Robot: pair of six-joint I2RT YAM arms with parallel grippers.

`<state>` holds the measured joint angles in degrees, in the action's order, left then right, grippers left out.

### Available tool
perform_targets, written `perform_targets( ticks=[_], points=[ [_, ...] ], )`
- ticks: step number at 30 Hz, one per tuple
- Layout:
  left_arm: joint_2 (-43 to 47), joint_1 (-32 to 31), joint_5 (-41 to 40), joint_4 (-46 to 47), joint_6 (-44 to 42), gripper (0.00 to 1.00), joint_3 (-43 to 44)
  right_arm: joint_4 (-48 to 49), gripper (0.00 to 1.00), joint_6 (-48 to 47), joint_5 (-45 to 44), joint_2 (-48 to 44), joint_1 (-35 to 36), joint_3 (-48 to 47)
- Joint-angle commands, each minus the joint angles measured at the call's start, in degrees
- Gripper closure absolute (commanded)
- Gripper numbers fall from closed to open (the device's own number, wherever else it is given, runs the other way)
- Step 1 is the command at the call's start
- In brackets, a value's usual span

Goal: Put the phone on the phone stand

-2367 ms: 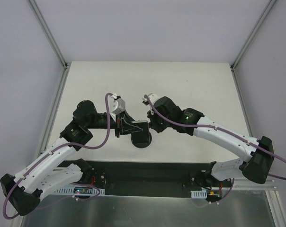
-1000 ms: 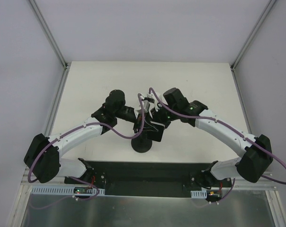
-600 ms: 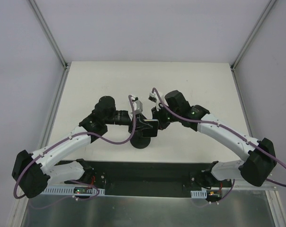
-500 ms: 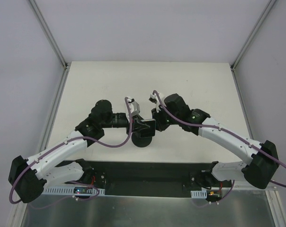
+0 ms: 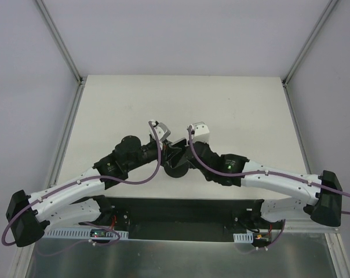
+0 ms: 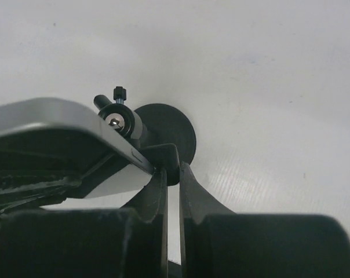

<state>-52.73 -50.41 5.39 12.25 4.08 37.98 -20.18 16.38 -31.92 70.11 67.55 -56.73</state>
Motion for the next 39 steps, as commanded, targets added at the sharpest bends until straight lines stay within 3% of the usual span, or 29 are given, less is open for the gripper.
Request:
perform_targets(
  ticks=[1, 10, 13, 14, 16, 17, 19, 23, 27, 30, 33, 39],
  points=[
    [-4.56, 1.55, -24.46, 2.68, 0.93, 1.0, -1.41, 3.66, 0.99, 11.13, -15.96, -4.45, 8.19, -1.8],
    [-9.05, 0.93, -25.34, 7.43, 0.67, 1.0, -1.68, 1.38, 0.99, 14.64, -23.35, -4.54, 16.99, -2.42],
    [-8.88, 0.93, -22.97, 8.05, 0.41, 1.0, -2.2, 6.45, 0.73, 10.88, -19.25, -7.52, 18.32, 1.61],
    [-8.79, 0.93, -22.44, 8.05, 0.58, 1.0, -2.38, 12.04, 0.61, 6.95, -17.14, -10.05, 18.32, 3.71],
    [-8.71, 0.93, -22.97, 6.66, 2.24, 1.0, -2.29, 15.69, 0.52, 4.46, -11.51, -13.13, 18.32, 8.29],
    [-8.79, 0.93, -23.05, 6.21, 2.34, 1.0, -1.94, 16.14, 0.42, 2.97, -10.19, -13.85, 18.41, 9.0],
    [-8.27, 0.93, -22.18, 5.86, 2.34, 1.0, -2.12, 16.05, 0.34, 0.51, -5.71, -15.08, 18.41, 10.93],
    [-6.16, 1.02, -19.73, 3.32, 1.55, 1.0, -1.95, 14.3, 0.02, -3.1, 0.6, -15.87, 16.4, 14.27],
    [-3.26, 1.02, -10.77, 1.37, -0.64, 1.0, -1.15, 12.29, 0.01, -7.67, 29.73, -14.21, 0.36, 14.55],
    [-0.45, 1.02, 1.78, 0.59, -3.55, 1.0, -1.33, 10.0, 0.01, -15.92, 41.45, -13.42, -5.13, 13.32],
    [1.4, 1.02, 10.75, -1.08, -8.37, 1.0, -1.06, 8.06, 0.01, -24.89, 48.42, -12.8, -8.73, 11.56],
    [3.16, 1.02, 17.46, -6.27, -13.3, 1.0, -0.1, 7.0, 0.05, -31.32, 50.45, -11.66, -15.67, 7.78]
  ],
)
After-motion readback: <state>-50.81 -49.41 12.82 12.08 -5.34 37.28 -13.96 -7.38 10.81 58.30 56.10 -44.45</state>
